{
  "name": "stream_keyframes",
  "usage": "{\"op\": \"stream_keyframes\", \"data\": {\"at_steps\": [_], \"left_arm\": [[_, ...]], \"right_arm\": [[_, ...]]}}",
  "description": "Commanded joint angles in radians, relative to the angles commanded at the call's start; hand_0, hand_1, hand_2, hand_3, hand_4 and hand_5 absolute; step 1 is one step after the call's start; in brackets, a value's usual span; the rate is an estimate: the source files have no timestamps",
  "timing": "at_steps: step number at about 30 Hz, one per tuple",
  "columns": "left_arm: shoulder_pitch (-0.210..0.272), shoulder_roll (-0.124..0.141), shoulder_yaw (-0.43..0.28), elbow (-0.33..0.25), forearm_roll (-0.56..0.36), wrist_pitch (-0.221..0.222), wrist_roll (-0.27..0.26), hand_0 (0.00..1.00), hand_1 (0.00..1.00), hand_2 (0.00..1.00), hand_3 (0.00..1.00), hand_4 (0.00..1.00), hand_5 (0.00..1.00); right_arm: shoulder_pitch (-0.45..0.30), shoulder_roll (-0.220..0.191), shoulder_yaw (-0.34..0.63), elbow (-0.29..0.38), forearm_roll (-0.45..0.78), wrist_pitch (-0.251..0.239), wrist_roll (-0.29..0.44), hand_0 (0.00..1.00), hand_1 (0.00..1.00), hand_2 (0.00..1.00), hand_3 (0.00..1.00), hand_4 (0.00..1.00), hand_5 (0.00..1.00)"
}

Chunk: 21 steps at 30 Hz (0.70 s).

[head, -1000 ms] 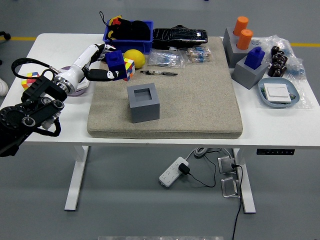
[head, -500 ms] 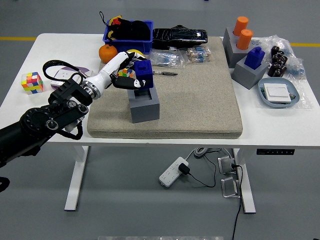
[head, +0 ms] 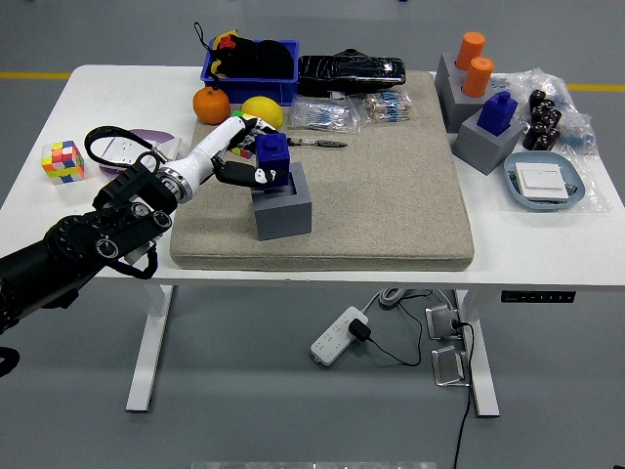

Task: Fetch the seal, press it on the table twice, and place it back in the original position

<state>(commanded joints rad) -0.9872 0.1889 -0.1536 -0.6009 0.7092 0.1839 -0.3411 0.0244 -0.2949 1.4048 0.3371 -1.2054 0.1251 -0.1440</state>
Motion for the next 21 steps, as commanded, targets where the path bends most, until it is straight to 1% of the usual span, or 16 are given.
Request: {"op": "stream_keyframes", "data": {"at_steps": [5,16,21], "left_arm": [[0.007,-0.001,-0.003,-0.004,-0.002,0.002,-0.001,0.655,0.562,0.548,0.597,0.739,0.002],[0.016,-0.015,0.004,-0.009,-0.011,0.002,-0.002,0.655,0.560,0.547,0.596,0.744,0.002],[0.019,-0.020,0.001,-0.009,-0.029,0.001,-0.002,0.655,0.561,0.548,0.596,0.745,0.002]], "right_arm": [[0.000,-0.002,-0.003,0.000,0.000,0.000,0.000,0.831,0.730,0.696,0.709,0.744,0.515],[0.000,-0.001,-0.007,0.000,0.001,0.000,0.000,0.831,0.730,0.695,0.709,0.743,0.514],[-0.002,-0.001,-0.005,-0.001,0.000,0.000,-0.001,0.830,0.730,0.695,0.709,0.744,0.514]]}}
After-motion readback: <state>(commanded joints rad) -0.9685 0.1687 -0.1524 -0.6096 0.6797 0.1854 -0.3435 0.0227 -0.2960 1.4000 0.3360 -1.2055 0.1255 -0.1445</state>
